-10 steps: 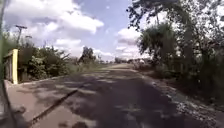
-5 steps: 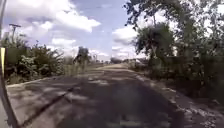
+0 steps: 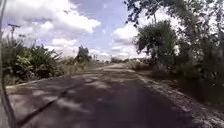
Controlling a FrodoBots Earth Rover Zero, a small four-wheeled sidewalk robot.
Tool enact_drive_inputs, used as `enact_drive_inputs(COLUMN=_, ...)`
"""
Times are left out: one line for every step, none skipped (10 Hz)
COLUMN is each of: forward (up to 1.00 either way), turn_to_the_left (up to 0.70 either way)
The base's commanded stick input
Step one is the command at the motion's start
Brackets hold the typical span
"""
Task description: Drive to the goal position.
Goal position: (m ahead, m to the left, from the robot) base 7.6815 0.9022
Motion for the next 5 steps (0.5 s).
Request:
enact_drive_inputs(forward=0.7, turn_to_the_left=0.0)
enact_drive_inputs(forward=0.7, turn_to_the_left=0.0)
enact_drive_inputs(forward=0.7, turn_to_the_left=0.0)
enact_drive_inputs(forward=0.7, turn_to_the_left=0.0)
enact_drive_inputs(forward=0.7, turn_to_the_left=0.0)
